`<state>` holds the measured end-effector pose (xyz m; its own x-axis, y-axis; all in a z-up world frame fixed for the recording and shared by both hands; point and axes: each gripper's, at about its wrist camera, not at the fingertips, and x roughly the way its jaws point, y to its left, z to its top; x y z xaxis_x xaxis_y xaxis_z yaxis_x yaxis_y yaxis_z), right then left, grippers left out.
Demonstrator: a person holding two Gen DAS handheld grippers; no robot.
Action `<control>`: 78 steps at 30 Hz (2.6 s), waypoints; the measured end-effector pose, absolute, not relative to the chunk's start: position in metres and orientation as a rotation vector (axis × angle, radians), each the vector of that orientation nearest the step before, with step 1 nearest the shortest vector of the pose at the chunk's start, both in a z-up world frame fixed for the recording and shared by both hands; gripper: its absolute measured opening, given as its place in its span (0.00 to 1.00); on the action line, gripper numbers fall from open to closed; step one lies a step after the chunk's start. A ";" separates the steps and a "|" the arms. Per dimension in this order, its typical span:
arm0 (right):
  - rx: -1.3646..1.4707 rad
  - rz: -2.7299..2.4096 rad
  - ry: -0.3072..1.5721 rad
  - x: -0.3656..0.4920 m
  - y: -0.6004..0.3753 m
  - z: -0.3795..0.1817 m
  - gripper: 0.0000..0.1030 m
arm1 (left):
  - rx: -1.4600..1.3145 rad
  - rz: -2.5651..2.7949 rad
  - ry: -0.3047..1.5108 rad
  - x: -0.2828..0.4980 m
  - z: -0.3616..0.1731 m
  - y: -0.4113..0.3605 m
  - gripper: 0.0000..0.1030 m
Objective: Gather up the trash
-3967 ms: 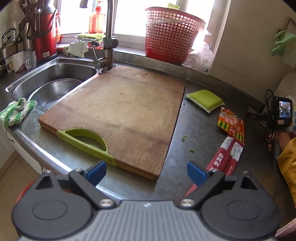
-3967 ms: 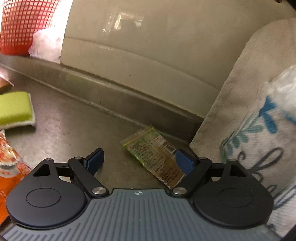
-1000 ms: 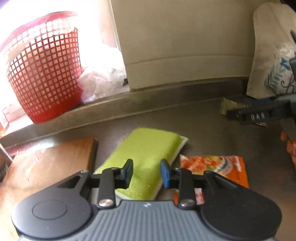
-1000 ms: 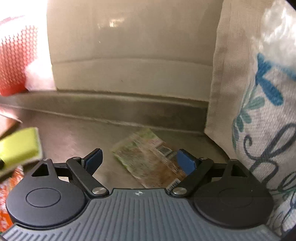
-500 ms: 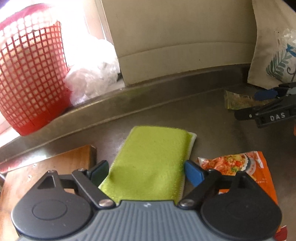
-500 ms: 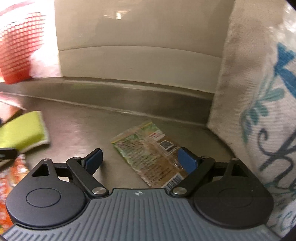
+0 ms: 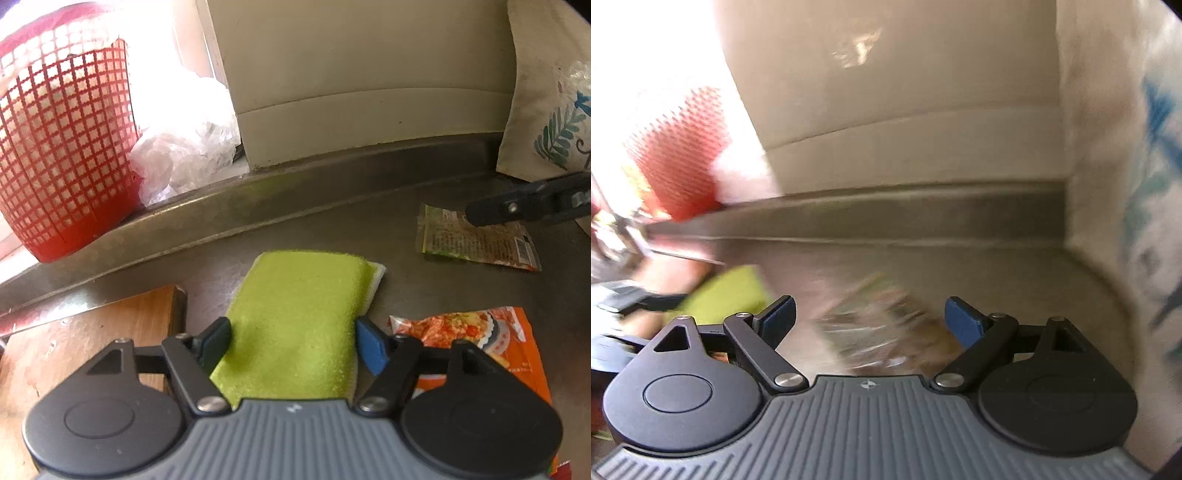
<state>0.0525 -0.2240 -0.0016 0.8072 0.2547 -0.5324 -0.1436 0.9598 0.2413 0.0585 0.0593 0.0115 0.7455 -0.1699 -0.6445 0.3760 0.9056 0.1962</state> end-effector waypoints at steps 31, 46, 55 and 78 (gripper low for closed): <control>0.057 0.363 0.670 0.058 -0.200 -0.013 0.66 | 0.118 -0.217 0.683 0.006 0.028 0.073 0.09; 0.309 0.526 0.691 0.050 -0.198 -0.011 0.61 | 0.186 -0.188 0.590 -0.025 0.043 0.075 0.37; 0.323 0.573 0.661 0.046 -0.173 -0.004 0.61 | 0.444 -0.096 0.558 -0.007 0.025 0.051 0.53; 0.249 0.726 0.585 0.008 -0.117 0.032 0.60 | 0.111 0.130 0.545 -0.124 0.090 0.139 0.18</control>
